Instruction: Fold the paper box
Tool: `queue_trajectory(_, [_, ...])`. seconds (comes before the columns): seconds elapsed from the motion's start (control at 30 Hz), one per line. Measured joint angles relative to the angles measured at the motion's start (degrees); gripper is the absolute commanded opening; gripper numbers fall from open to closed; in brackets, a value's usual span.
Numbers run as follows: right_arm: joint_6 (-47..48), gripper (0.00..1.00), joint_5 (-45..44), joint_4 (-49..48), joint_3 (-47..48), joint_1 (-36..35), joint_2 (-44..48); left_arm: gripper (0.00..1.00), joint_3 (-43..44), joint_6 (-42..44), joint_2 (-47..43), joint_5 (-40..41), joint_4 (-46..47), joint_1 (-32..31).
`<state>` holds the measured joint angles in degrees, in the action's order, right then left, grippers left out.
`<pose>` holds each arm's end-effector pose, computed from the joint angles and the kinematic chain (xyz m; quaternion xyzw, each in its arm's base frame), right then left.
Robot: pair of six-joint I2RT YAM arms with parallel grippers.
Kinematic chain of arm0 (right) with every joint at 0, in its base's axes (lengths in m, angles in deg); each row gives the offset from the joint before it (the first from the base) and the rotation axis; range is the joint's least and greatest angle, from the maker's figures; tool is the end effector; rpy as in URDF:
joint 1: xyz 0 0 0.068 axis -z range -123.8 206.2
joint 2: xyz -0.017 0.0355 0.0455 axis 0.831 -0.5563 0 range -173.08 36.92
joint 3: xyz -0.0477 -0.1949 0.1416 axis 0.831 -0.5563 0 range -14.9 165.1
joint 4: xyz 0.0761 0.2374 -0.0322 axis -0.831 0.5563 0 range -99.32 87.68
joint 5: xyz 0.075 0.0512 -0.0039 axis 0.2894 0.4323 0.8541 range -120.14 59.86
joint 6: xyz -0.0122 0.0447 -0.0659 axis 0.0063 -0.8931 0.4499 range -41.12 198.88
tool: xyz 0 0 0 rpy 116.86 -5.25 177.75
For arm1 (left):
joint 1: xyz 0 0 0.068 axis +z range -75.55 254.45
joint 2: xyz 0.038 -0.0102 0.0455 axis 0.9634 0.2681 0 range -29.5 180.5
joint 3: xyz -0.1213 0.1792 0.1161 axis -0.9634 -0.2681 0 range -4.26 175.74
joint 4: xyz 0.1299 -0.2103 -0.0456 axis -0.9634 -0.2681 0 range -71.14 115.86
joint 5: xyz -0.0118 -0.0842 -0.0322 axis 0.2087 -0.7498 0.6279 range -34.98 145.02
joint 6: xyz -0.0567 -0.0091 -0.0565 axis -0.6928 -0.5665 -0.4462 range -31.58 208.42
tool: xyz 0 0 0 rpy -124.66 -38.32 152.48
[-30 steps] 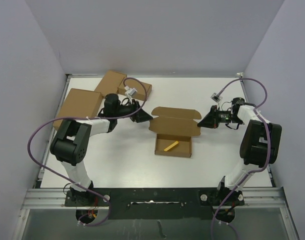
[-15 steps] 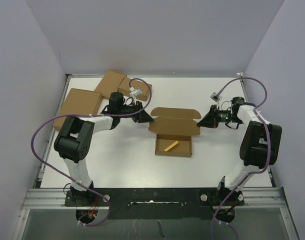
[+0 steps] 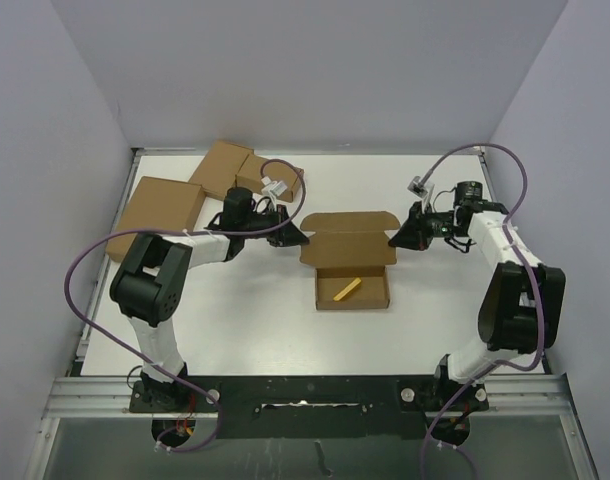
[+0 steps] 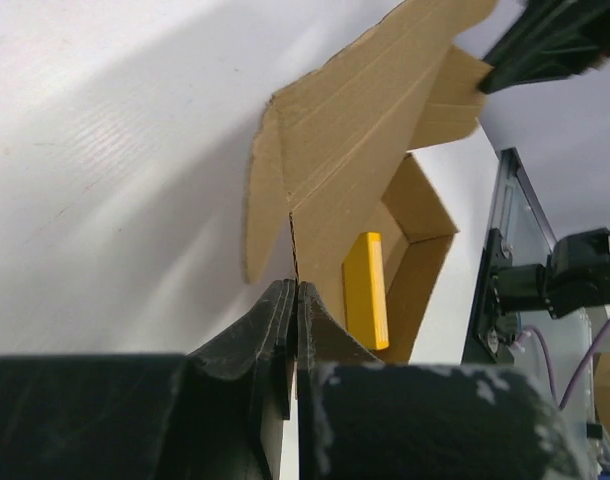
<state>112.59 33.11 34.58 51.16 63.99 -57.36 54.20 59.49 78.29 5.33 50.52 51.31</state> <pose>0.3103 0.0204 0.1905 -0.2680 0.8015 0.4375 0.3072 0.3454 -0.2055 0.1497 0.1879 0.7744 -0.5328 0.2848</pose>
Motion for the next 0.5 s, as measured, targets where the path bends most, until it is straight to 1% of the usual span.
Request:
queue_trajectory(0.1, [-3.3, 0.00, -4.9, -3.8, -0.5, -3.6, 5.1, 0.00, -1.4, -1.2, -1.2, 4.7, 0.1, -0.7])
queue_trajectory(0.13, [-4.9, 0.00, -6.9, -5.6, -0.7, -5.0, 7.2, 0.00, -2.1, -1.6, -2.1, 6.9, 0.0, -1.2])
queue_trajectory(0.17, [-6.6, 0.00, -9.0, -7.6, -1.0, -6.3, 9.2, 0.00, -2.9, -1.9, -3.9, 11.1, 0.0, -2.4])
queue_trajectory(0.2, [-6.8, 0.00, -9.2, -7.8, -1.1, -6.4, 9.4, 0.00, -2.9, -1.9, -4.0, 11.3, 0.0, -2.4])
queue_trajectory(0.37, [-11.0, 0.00, -16.2, -13.9, -2.3, -9.4, 10.8, 0.00, -3.0, -1.2, -7.4, 23.8, -1.3, -6.5])
queue_trajectory(0.5, [-13.5, 0.00, -22.8, -18.4, -4.2, -11.8, 10.8, 0.00, -2.9, 0.1, -8.8, 31.7, -3.3, -9.2])
